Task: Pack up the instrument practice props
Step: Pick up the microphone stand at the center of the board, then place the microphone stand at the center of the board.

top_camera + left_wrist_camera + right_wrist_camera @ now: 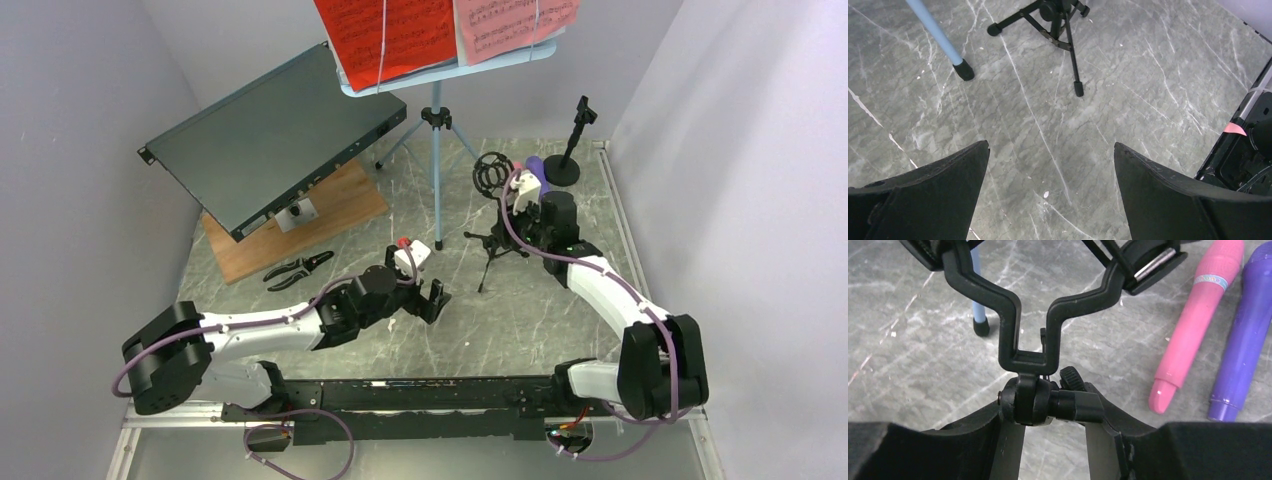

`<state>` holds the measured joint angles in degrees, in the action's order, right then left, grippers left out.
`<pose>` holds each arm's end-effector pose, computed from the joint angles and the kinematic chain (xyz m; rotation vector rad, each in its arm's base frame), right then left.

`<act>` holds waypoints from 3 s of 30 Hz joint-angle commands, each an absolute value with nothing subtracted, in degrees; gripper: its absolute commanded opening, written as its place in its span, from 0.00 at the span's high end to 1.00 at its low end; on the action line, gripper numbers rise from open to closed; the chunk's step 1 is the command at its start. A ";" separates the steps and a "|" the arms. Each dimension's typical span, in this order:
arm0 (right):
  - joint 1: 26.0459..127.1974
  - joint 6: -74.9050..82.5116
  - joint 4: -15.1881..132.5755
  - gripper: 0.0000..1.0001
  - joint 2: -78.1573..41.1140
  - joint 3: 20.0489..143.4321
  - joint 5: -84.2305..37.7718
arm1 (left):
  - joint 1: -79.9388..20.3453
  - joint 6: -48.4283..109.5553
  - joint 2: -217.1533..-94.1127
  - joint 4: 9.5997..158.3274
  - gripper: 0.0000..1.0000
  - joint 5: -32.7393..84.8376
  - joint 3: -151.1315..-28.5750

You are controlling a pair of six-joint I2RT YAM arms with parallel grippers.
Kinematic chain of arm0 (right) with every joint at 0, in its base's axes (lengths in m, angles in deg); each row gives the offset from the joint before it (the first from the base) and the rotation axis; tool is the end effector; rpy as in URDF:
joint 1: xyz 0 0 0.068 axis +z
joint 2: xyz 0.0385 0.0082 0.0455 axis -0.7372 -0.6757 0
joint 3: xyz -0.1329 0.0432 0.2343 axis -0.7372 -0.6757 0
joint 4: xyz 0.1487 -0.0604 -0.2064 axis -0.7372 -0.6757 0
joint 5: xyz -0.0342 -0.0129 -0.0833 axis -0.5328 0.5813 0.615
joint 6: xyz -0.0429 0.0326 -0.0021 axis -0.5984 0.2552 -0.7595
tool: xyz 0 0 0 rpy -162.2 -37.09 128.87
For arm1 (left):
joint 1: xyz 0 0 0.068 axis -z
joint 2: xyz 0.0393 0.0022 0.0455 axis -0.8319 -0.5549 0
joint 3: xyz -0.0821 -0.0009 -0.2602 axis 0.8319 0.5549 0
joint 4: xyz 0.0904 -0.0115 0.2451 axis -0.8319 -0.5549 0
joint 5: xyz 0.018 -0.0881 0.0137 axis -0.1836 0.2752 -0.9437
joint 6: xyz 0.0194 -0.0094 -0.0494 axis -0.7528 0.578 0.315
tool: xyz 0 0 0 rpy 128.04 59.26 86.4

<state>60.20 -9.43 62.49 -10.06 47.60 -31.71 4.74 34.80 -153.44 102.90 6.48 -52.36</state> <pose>0.2685 0.0707 0.2394 -0.5126 1.9914 0.3574 0.1402 -0.2387 0.2278 0.6133 1.8374 -0.7306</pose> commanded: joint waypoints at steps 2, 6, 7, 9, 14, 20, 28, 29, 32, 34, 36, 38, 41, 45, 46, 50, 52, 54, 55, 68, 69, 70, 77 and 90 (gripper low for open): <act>54.79 -16.58 56.10 1.00 -6.05 50.29 -42.34 | 4.61 35.17 -150.36 104.05 0.01 5.49 -51.23; 50.15 -20.33 50.89 1.00 -4.89 51.87 -50.01 | 4.61 34.94 -149.63 104.27 0.01 5.74 -50.91; 48.97 -21.07 49.29 1.00 -4.75 52.50 -51.85 | 4.61 34.90 -149.58 104.27 0.01 5.76 -50.83; 47.04 -22.63 46.52 1.00 -4.32 53.65 -55.11 | 4.61 34.82 -149.36 104.27 0.01 5.83 -50.79; 42.32 -31.04 38.30 1.00 -2.82 56.62 -60.91 | 4.61 34.75 -148.89 104.32 0.01 6.09 -50.47; 35.63 -31.54 36.36 1.00 -1.76 59.05 -60.32 | 4.63 34.08 -148.02 103.70 0.01 6.04 -50.41; 26.32 -26.81 42.73 1.00 -3.93 62.75 -54.91 | 4.61 33.69 -146.15 102.52 0.01 6.04 -49.88; 24.71 -25.48 44.19 1.00 -4.58 63.32 -54.33 | 4.61 33.71 -145.80 102.56 0.01 5.87 -49.60; 20.72 -21.79 49.53 1.00 -6.97 64.30 -53.03 | 4.61 34.17 -145.07 102.97 0.00 5.51 -48.78; 19.69 -20.53 52.33 1.00 -8.45 64.61 -51.36 | 4.61 34.43 -145.05 103.50 0.01 5.55 -48.36; 19.62 -19.07 55.73 1.00 -9.52 64.19 -48.40 | 4.63 34.40 -145.38 103.60 0.01 5.65 -48.32; 19.67 -17.63 61.18 1.00 -10.63 62.80 -45.30 | 4.63 34.22 -145.80 103.44 0.01 5.86 -48.65; 19.71 -15.50 66.95 1.00 -13.53 62.23 -41.34 | 4.61 34.03 -146.14 103.16 0.00 6.12 -49.18; 20.84 -15.28 69.63 1.00 -19.22 64.39 -39.41 | 4.61 34.14 -146.24 103.05 0.01 6.15 -49.16; 21.44 -16.12 69.28 1.00 -20.66 65.25 -39.99 | 4.62 34.12 -146.23 103.04 0.01 6.07 -49.15; 23.57 -17.51 67.26 1.00 -25.28 68.39 -41.60 | 4.61 34.52 -145.85 102.49 0.01 5.90 -49.09; 24.25 -17.20 67.68 1.00 -26.35 68.71 -41.42 | 4.61 34.62 -145.44 102.21 0.01 5.78 -48.91; 24.84 -17.28 67.63 1.00 -27.23 69.00 -40.92 | 4.61 34.67 -144.98 102.03 0.01 5.61 -48.66; 25.17 -17.44 67.45 1.00 -27.78 69.15 -40.60 | 4.61 34.71 -144.80 101.99 0.01 5.51 -48.48; 25.74 -21.66 61.31 0.63 -32.18 71.67 -41.50 | 4.61 34.53 -144.72 102.08 0.01 5.78 -48.39; 25.69 -21.80 60.89 0.54 -31.86 71.67 -41.61 | 4.61 34.48 -144.59 102.08 0.01 5.76 -48.28; 25.63 -21.94 60.23 0.47 -31.54 71.65 -41.79 | 4.61 34.39 -144.41 102.00 0.00 5.84 -48.27; 24.72 -22.20 56.94 0.23 -26.26 68.58 -44.36 | 4.61 34.03 -143.88 100.54 0.00 6.55 -49.05; 21.76 -23.79 46.76 0.08 -12.46 64.57 -50.58 | 4.61 35.19 -144.58 98.41 0.01 5.36 -50.47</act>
<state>22.44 -21.95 51.02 -16.77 65.48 -46.90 4.74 34.78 -145.26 98.46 5.91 -48.51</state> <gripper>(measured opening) 0.916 0.994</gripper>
